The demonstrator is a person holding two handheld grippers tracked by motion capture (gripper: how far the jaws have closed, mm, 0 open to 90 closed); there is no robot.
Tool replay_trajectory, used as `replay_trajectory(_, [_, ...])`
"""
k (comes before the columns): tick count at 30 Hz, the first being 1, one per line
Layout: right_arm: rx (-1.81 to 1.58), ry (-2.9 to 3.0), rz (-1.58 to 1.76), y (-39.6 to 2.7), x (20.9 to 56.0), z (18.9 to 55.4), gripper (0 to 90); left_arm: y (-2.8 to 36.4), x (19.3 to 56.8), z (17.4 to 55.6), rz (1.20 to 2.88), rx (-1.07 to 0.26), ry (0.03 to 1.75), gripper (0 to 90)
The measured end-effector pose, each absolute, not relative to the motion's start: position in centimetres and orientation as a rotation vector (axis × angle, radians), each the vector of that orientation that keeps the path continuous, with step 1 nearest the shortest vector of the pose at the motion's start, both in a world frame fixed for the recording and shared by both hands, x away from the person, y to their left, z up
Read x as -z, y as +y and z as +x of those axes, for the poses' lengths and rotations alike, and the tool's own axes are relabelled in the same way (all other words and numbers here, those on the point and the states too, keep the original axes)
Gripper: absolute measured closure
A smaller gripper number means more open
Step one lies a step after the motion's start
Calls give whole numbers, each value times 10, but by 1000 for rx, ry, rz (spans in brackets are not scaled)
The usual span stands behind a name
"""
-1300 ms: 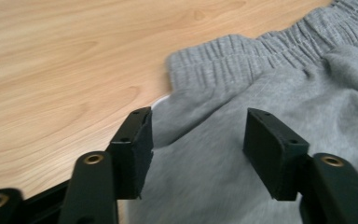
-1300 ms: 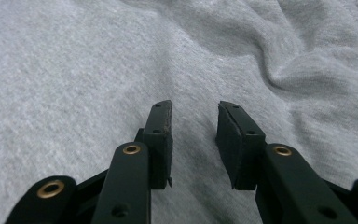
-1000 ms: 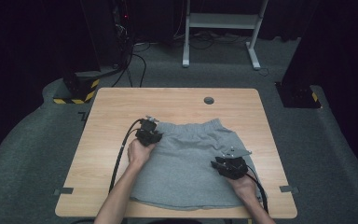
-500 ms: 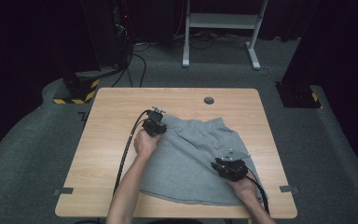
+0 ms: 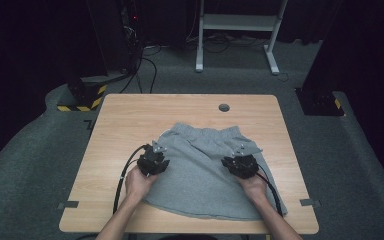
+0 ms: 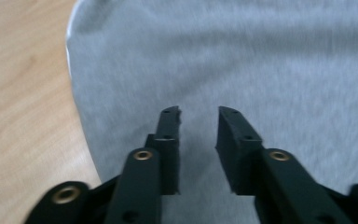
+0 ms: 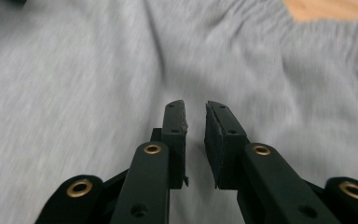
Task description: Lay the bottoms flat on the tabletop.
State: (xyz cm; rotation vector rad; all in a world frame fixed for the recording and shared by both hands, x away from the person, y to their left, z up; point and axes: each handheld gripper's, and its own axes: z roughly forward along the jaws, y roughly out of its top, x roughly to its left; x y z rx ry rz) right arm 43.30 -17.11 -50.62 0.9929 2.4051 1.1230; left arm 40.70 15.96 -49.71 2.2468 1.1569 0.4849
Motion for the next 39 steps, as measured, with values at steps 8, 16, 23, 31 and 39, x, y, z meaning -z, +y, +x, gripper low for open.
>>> replay_trajectory(8, [-1085,2434,975,-139,511,466,800,165,505,397,2256,-466,1153,894])
replay_trajectory(16, [-1037,2430,1074,-150,517,479,825,179,501,370,2313,-424,1097,899])
replay_trajectory(23, [-1141,2400,1025,-137,501,475,760,165,499,378,2225,-440,1049,756])
replay_trajectory(31, [-1148,2442,1016,-96,507,489,762,151,508,397,2122,-453,1109,576])
replay_trajectory(39, [-1000,2484,948,-117,515,482,737,160,519,385,2069,-458,1156,496])
